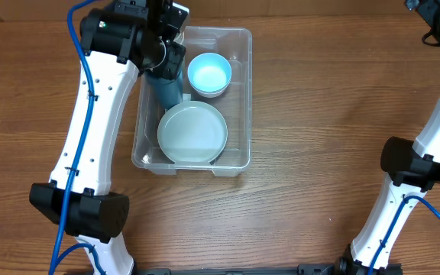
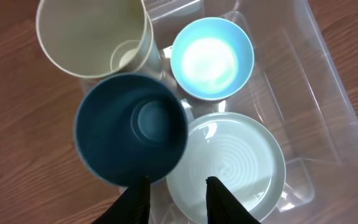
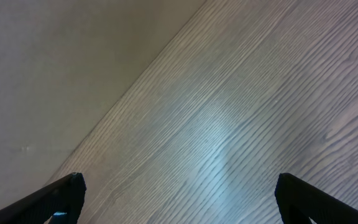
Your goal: Pack container
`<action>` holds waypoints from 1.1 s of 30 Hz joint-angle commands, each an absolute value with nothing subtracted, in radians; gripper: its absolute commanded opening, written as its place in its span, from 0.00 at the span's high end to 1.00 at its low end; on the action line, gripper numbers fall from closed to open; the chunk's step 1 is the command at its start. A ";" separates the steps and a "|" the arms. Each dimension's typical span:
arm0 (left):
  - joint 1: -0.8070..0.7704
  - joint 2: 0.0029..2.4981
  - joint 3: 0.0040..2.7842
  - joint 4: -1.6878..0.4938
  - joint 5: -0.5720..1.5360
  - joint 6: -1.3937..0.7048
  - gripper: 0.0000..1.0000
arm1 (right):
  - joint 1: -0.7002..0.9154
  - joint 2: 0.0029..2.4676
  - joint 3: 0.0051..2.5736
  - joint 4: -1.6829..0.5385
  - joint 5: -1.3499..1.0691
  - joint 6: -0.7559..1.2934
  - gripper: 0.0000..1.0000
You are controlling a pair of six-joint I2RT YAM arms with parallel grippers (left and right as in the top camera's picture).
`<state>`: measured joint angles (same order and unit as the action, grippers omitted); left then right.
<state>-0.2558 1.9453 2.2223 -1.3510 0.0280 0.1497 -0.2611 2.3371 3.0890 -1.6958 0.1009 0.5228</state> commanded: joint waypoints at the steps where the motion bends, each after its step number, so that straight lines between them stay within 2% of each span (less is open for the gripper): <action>1: -0.259 1.939 2.229 -1.319 -0.002 0.155 0.69 | -0.260 2.329 3.095 -1.694 0.104 0.519 0.00; 6: -0.250 1.910 2.270 -1.337 -0.022 0.148 0.64 | -0.260 2.329 3.095 -1.694 0.104 0.519 0.00; 8: -0.249 1.879 2.307 -1.364 -0.071 0.120 0.59 | -0.260 2.329 3.095 -1.693 0.104 0.519 0.00; 9: -0.249 1.848 2.332 -1.404 -0.110 0.093 0.53 | -0.260 2.329 3.095 -1.693 0.104 0.519 0.00; 11: -0.249 1.805 2.351 -1.453 -0.137 0.073 0.29 | -0.260 2.329 3.095 -1.694 0.104 0.519 0.00; 12: -0.249 1.768 2.357 -1.481 -0.139 0.067 0.12 | -0.260 2.329 3.095 -1.693 0.104 0.519 0.00; 13: -0.249 1.727 2.358 -1.504 -0.139 0.066 0.00 | -0.260 2.329 3.095 -1.693 0.104 0.519 0.00; 17: -0.263 1.589 2.358 -1.577 -0.101 -0.029 0.00 | -0.260 2.329 3.095 -1.694 0.104 0.519 0.00; 21: -0.263 1.514 2.358 -1.577 -0.074 -0.030 0.00 | -0.260 2.329 3.095 -1.694 0.104 0.519 0.00; 25: -0.262 1.499 2.358 -1.578 -0.074 -0.030 0.00 | -0.260 2.329 3.095 -1.694 0.104 0.519 0.00; 28: -0.262 1.498 2.357 -1.689 -0.133 -0.022 0.00 | -0.260 2.329 3.095 -1.693 0.104 0.519 0.00; 33: -0.262 1.484 2.347 -1.689 -0.108 -0.027 0.00 | -0.260 2.329 3.095 -1.693 0.104 0.519 0.00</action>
